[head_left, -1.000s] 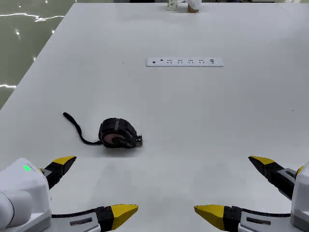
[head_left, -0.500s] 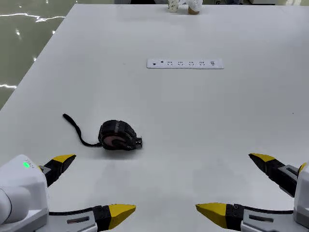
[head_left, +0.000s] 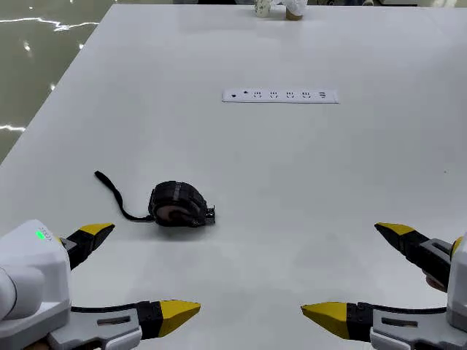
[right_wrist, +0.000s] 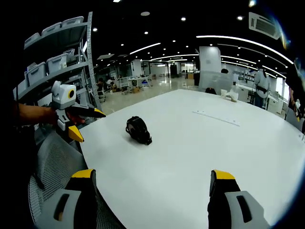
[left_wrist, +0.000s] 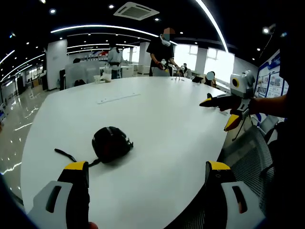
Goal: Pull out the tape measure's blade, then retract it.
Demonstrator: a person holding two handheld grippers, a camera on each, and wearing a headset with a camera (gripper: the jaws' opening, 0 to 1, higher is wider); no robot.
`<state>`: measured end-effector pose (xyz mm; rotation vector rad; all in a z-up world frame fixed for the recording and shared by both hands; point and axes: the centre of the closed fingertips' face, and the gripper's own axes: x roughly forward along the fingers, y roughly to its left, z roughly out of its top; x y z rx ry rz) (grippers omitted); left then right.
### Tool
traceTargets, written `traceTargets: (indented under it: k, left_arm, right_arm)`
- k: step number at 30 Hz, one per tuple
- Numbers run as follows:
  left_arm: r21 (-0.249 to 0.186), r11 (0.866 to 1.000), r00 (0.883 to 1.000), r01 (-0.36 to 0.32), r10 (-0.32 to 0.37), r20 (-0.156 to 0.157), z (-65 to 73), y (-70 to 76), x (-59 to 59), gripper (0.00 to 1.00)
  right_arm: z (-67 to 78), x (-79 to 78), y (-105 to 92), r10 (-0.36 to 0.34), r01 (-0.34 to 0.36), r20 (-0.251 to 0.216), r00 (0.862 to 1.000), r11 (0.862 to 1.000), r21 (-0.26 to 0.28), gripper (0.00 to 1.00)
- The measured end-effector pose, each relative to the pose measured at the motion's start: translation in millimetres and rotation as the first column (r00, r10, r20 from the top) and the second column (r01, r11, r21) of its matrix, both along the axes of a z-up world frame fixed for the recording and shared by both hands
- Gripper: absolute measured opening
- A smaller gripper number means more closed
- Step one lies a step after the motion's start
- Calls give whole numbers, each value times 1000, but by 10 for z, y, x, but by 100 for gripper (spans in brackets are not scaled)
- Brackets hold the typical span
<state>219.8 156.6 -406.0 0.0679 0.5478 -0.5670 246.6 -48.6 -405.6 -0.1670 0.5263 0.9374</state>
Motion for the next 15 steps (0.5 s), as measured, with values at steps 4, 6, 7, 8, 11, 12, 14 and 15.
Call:
traceTargets:
  k: [4,6,7,8,11,12,14,15]
  left_arm:
    - [11,1000,1000,17,-17,1,0,4,36,99]
    - [19,1000,1000,20,-20,3,2,17,64,99]
    - [19,1000,1000,22,-22,4,4,23,83,99]
    - [19,1000,1000,24,-24,5,6,27,97,99]
    - [27,999,1000,30,-30,6,5,45,142,99]
    - [29,999,999,33,-34,9,8,52,159,99]
    - [34,999,999,38,-38,13,12,65,190,99]
    - [35,998,999,43,-44,11,10,69,204,99]
  right_arm:
    - [-15,41,-12,19,-19,5,1000,1000,-12,99]
    - [-20,61,-14,29,-29,6,1000,999,-17,99]
    - [-23,69,-11,36,-36,6,999,999,-19,99]
    - [-28,80,-11,41,-41,5,999,999,-20,99]
    - [-40,116,-5,54,-54,3,999,998,-26,99]
    - [-44,133,-6,60,-60,6,998,998,-30,99]
    - [-46,150,2,75,-75,11,997,997,-35,99]
    - [-53,161,4,86,-85,17,996,995,-44,99]
